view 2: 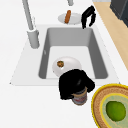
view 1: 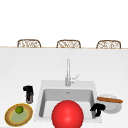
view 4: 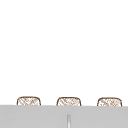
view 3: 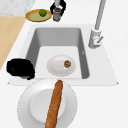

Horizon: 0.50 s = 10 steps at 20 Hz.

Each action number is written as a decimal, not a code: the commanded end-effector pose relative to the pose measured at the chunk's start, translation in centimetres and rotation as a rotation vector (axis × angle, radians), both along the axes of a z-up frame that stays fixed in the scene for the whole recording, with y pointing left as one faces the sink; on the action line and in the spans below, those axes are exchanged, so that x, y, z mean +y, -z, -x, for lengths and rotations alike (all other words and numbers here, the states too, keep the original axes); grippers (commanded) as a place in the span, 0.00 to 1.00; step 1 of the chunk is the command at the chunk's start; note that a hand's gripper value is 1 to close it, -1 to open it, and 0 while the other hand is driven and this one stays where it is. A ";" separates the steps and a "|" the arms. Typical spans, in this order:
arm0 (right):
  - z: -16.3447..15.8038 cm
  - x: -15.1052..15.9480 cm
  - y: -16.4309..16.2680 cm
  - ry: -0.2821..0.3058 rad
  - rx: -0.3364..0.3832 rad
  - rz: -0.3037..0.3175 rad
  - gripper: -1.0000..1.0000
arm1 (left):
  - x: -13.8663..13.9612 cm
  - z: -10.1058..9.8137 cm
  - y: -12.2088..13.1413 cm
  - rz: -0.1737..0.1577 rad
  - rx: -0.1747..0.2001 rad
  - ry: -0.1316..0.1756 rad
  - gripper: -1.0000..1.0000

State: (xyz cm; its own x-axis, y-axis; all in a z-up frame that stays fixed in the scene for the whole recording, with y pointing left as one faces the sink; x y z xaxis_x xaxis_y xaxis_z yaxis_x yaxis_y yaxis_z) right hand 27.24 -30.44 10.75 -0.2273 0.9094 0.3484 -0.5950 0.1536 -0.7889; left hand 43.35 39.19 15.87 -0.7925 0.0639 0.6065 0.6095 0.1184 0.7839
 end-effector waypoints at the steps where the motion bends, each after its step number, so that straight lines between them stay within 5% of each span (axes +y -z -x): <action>1: 0.0 0.0 0.0 0.000 0.000 0.000 0.50 | -0.3 -0.8 0.0 0.000 -0.107 -0.016 1.00; 8: 0.0 0.0 0.0 0.000 0.000 0.000 0.50 | -0.1 1.6 -0.9 0.005 -0.184 -0.033 1.00; 10: 0.0 0.0 0.0 0.000 0.000 0.000 0.50 | 0.3 2.1 -0.5 0.014 -0.164 -0.042 1.00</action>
State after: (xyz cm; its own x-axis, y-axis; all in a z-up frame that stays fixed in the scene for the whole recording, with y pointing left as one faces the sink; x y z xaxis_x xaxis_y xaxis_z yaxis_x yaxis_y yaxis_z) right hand 27.24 -30.44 10.75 -0.2273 0.9094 0.3484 -0.5950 0.1536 -0.7889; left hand 42.02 39.19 16.27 -0.8578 0.0490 0.5117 0.5135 0.1273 0.8486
